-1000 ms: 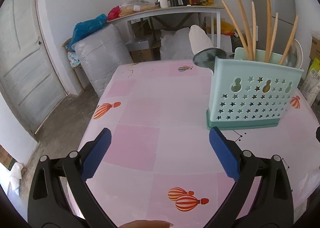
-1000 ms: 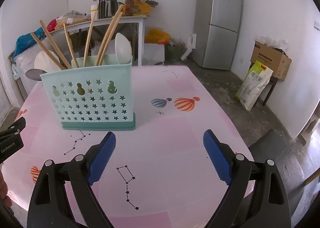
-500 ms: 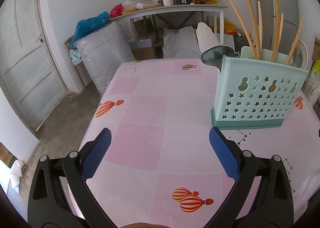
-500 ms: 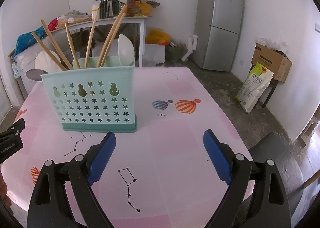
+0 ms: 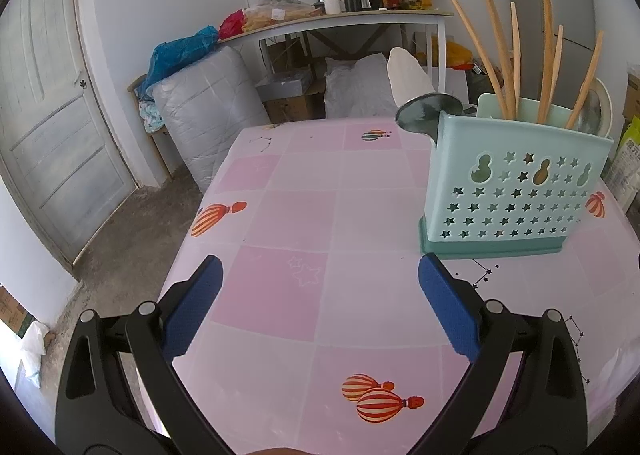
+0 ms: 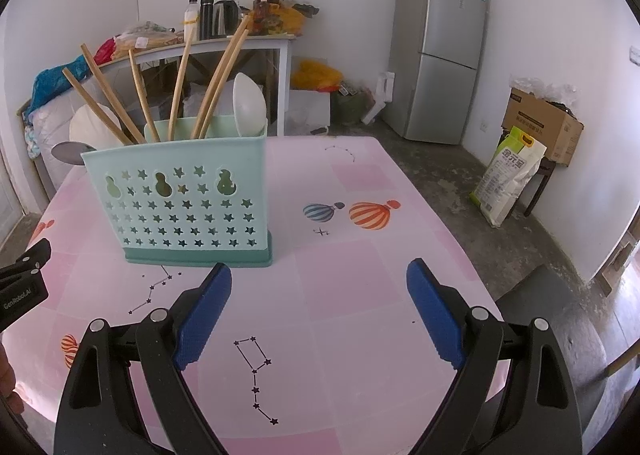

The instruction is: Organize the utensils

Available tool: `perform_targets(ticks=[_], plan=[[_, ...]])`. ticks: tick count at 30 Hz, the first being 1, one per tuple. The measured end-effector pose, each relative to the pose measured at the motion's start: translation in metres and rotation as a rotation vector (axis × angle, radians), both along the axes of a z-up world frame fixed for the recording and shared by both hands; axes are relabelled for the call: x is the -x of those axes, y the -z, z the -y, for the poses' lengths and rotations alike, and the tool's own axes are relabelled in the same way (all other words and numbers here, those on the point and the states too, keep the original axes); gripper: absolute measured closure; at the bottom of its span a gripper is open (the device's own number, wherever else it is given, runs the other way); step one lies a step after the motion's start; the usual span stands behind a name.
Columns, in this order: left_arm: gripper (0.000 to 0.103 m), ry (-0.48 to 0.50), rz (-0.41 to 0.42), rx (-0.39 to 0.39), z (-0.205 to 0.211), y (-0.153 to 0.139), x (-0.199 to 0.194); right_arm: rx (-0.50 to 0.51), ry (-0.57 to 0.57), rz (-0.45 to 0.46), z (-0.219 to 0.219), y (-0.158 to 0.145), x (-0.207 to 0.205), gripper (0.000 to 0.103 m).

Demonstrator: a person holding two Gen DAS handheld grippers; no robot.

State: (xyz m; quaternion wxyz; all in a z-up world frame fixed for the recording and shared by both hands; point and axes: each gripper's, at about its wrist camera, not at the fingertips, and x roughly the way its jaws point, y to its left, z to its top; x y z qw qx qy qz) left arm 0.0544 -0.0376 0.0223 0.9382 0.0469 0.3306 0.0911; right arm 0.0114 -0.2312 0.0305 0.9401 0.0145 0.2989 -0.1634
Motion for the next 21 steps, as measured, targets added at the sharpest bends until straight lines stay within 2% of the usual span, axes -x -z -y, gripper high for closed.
perform_targets(ticks=[21], plan=[[0.009, -0.007, 0.002, -0.001, -0.0012, -0.0016, 0.0026, 0.0, 0.001, 0.001, -0.0005, 0.0, -0.0001, 0.016]])
